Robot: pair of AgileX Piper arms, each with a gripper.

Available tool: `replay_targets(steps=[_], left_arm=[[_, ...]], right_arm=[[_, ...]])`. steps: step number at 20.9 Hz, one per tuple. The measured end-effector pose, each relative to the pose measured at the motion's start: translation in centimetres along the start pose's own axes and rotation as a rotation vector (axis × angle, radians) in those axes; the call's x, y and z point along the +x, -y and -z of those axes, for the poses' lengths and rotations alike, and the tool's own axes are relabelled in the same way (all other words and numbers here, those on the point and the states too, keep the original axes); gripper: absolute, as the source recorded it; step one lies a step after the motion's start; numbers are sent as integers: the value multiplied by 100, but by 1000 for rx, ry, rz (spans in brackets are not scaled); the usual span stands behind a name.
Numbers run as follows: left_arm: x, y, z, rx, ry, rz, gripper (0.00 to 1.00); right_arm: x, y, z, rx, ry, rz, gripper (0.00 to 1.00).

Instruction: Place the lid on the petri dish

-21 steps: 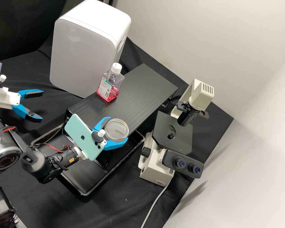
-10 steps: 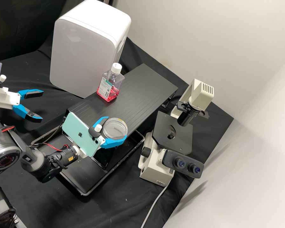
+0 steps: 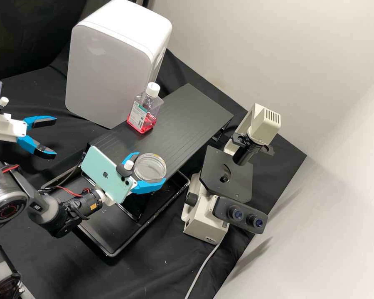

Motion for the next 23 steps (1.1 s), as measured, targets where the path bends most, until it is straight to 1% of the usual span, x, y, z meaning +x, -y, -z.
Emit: replay_targets(steps=[1,10,13,19,20,23], left_arm=[[0,-2,5,-2,-6,-2,100],[0,-2,5,-2,-6,-2,100],[20,-19,-1,-2,-3,-10,100],[23,-25,8,-3,-6,-13,100],[23,-26,11,-3,-7,-13,100],[23,-28,17,-4,-10,-14,100]], right_arm=[[0,0,0,0,0,0,100],[0,1,-1,0,1,1,100],[0,3,-3,0,3,3,100],[11,-6,5,0,-1,-1,100],[11,-6,5,0,-1,-1,0],[26,2,-3,4,2,2,0]])
